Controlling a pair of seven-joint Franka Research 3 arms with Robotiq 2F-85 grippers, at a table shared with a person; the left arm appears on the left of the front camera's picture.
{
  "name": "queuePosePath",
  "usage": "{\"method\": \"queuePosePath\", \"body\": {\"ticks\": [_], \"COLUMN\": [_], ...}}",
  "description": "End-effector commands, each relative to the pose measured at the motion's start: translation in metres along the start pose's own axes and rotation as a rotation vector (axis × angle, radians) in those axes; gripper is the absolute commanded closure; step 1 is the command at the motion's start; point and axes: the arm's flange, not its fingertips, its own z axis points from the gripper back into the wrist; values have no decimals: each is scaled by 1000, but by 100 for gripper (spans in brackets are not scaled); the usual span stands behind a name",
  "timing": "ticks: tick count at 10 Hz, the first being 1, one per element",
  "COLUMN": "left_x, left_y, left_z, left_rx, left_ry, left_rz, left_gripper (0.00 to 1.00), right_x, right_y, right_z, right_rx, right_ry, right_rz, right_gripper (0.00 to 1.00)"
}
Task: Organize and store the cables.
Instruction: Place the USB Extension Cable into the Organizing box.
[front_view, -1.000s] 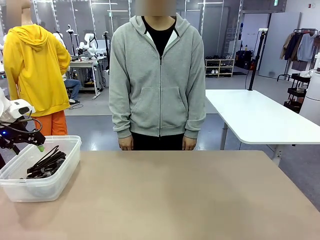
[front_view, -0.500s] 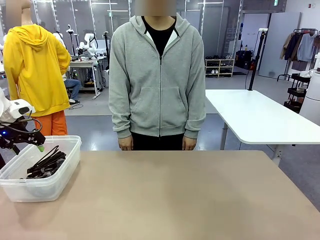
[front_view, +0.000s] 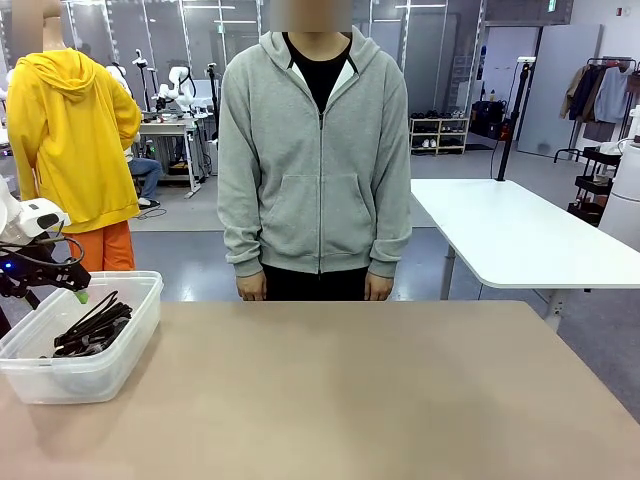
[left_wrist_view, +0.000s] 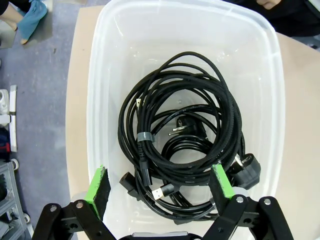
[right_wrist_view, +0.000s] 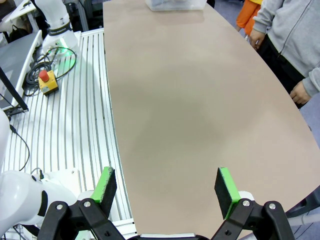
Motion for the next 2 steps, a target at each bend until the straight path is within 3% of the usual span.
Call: {"method": "queuePosePath", "body": {"ticks": [1, 2], "left_x": [0, 0], "left_y": [1, 1], "left_z": [0, 0], "left_rx": [1, 1], "left_ry": [-1, -1], "left_rz": [2, 2], "left_gripper": [0, 0], "right_x": [0, 0], "right_y": [-1, -1], "right_z": [2, 2], "right_rx": [0, 0], "right_ry": [-12, -12], "right_rz": [19, 19], "right_gripper": [0, 0]}}
